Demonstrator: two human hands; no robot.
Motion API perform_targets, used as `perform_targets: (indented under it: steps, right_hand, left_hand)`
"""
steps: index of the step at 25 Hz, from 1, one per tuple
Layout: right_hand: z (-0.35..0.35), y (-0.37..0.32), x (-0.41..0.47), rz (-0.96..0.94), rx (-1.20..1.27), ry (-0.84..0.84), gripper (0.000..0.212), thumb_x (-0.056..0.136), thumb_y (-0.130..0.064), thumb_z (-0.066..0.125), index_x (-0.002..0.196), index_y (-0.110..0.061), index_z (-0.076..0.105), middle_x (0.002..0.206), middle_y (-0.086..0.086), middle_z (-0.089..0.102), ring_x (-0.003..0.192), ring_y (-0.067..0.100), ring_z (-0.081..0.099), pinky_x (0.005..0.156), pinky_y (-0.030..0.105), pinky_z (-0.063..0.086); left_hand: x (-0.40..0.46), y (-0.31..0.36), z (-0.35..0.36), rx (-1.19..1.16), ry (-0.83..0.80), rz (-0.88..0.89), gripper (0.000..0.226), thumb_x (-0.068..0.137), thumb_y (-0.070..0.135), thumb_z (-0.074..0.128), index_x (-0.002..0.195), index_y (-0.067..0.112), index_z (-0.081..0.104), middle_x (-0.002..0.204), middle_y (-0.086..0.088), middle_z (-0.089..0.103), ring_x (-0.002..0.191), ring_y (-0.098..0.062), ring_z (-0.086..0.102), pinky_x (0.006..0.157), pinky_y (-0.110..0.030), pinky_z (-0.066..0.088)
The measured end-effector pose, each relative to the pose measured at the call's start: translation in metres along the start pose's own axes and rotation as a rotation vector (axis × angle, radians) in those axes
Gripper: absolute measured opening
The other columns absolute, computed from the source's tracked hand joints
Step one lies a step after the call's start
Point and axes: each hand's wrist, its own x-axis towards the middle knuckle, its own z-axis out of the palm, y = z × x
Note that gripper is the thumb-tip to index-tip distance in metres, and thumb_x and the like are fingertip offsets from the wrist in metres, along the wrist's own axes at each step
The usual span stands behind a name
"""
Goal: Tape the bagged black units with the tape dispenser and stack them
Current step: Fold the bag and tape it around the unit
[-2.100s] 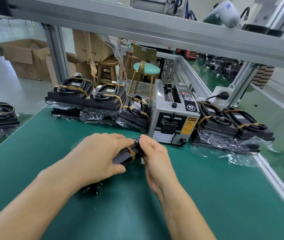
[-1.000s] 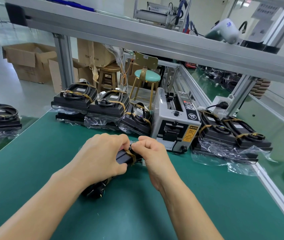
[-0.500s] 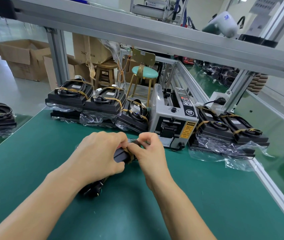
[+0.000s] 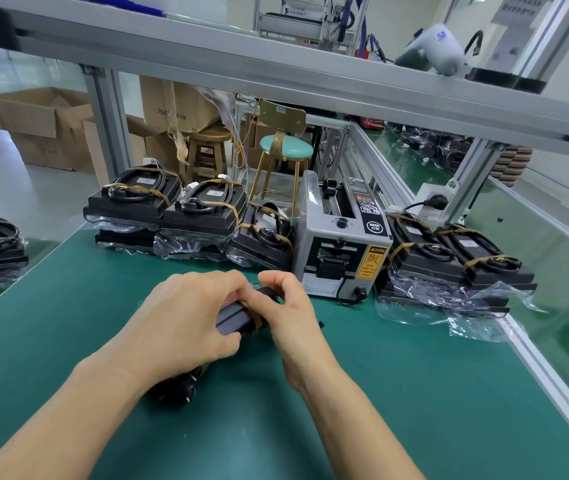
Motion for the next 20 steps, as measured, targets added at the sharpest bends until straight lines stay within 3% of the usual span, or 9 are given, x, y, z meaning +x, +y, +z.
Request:
perform_targets:
  steps: [3, 7, 9, 12, 14, 15, 17, 18, 20]
  right_hand:
    - [-0.012, 0.001, 0.000, -0.028, -0.067, -0.111, 0.051, 0.063, -0.040, 0.077, 0.109, -0.040, 0.055, 0.121, -0.019, 0.052, 0.109, -0.015, 0.048, 0.087, 0.008, 0.039]
    - [-0.035, 0.016, -0.008, -0.065, -0.158, -0.211, 0.104, 0.044, -0.041, 0.087, 0.133, -0.053, 0.035, 0.140, -0.026, 0.038, 0.130, -0.016, 0.030, 0.108, 0.024, 0.029]
    - [-0.039, 0.024, -0.012, -0.112, -0.178, -0.204, 0.115, 0.042, -0.043, 0.088, 0.135, -0.059, 0.023, 0.141, -0.029, 0.034, 0.133, -0.017, 0.027, 0.109, 0.025, 0.029]
    - [-0.055, 0.025, -0.017, -0.219, -0.047, -0.116, 0.115, 0.044, -0.039, 0.089, 0.136, -0.056, 0.023, 0.142, -0.023, 0.043, 0.132, -0.009, 0.038, 0.104, 0.019, 0.035]
    - [-0.067, 0.025, -0.023, -0.234, 0.232, -0.035, 0.114, 0.043, -0.028, 0.092, 0.137, -0.045, 0.032, 0.142, -0.009, 0.050, 0.128, 0.004, 0.050, 0.098, 0.024, 0.046]
    - [-0.067, 0.024, -0.025, -0.194, 0.374, -0.047, 0.119, 0.036, -0.025, 0.095, 0.138, -0.038, 0.036, 0.139, -0.001, 0.053, 0.124, 0.010, 0.055, 0.098, 0.029, 0.048]
    - [-0.055, 0.025, -0.031, -0.123, 0.468, -0.237, 0.128, 0.027, -0.035, 0.099, 0.140, -0.019, 0.042, 0.133, 0.006, 0.059, 0.120, 0.019, 0.059, 0.100, 0.038, 0.047]
    - [-0.047, 0.024, -0.035, -0.134, 0.437, -0.360, 0.117, 0.034, -0.039, 0.098, 0.137, -0.013, 0.049, 0.129, 0.007, 0.063, 0.119, 0.022, 0.060, 0.100, 0.039, 0.048]
    - [-0.034, 0.019, -0.041, -0.200, 0.405, -0.450, 0.081, 0.053, -0.034, 0.093, 0.124, -0.008, 0.063, 0.119, 0.013, 0.068, 0.113, 0.027, 0.063, 0.094, 0.039, 0.050]
  left_hand:
    - [-0.005, -0.004, -0.008, -0.096, -0.030, 0.030, 0.042, 0.055, 0.035, 0.067, 0.093, 0.040, 0.049, 0.081, 0.036, 0.055, 0.059, -0.006, 0.050, 0.054, -0.024, 0.043]
    - [-0.019, -0.024, -0.021, -0.431, 0.039, -0.056, 0.055, 0.053, 0.033, 0.076, 0.103, 0.042, 0.056, 0.109, 0.026, 0.064, 0.085, -0.002, 0.067, 0.076, -0.016, 0.050]
    - [-0.029, -0.030, -0.021, -0.599, 0.110, -0.075, 0.061, 0.051, 0.035, 0.080, 0.108, 0.037, 0.059, 0.113, 0.018, 0.067, 0.091, -0.006, 0.069, 0.078, -0.022, 0.054]
    - [-0.039, -0.030, -0.017, -0.870, 0.164, -0.018, 0.061, 0.048, 0.025, 0.084, 0.106, 0.028, 0.063, 0.114, 0.003, 0.069, 0.086, -0.020, 0.072, 0.074, -0.027, 0.057]
    - [-0.040, -0.033, -0.012, -1.100, 0.211, -0.002, 0.063, 0.047, 0.007, 0.085, 0.105, 0.020, 0.065, 0.113, -0.007, 0.069, 0.082, -0.030, 0.072, 0.070, -0.032, 0.058]
    - [-0.040, -0.033, -0.009, -1.226, 0.234, -0.019, 0.061, 0.047, -0.003, 0.081, 0.103, 0.017, 0.066, 0.113, -0.011, 0.069, 0.080, -0.032, 0.071, 0.068, -0.034, 0.059]
    - [-0.038, -0.028, -0.002, -1.408, 0.241, -0.040, 0.057, 0.049, -0.010, 0.072, 0.101, 0.013, 0.065, 0.110, -0.015, 0.068, 0.076, -0.032, 0.070, 0.066, -0.036, 0.059]
    - [-0.036, -0.023, 0.001, -1.451, 0.224, -0.033, 0.057, 0.049, -0.010, 0.075, 0.101, 0.011, 0.064, 0.110, -0.017, 0.067, 0.077, -0.032, 0.070, 0.066, -0.036, 0.058]
    - [-0.033, -0.011, 0.003, -1.476, 0.182, 0.001, 0.061, 0.047, -0.001, 0.080, 0.105, 0.011, 0.063, 0.113, -0.018, 0.065, 0.079, -0.033, 0.069, 0.067, -0.036, 0.058]
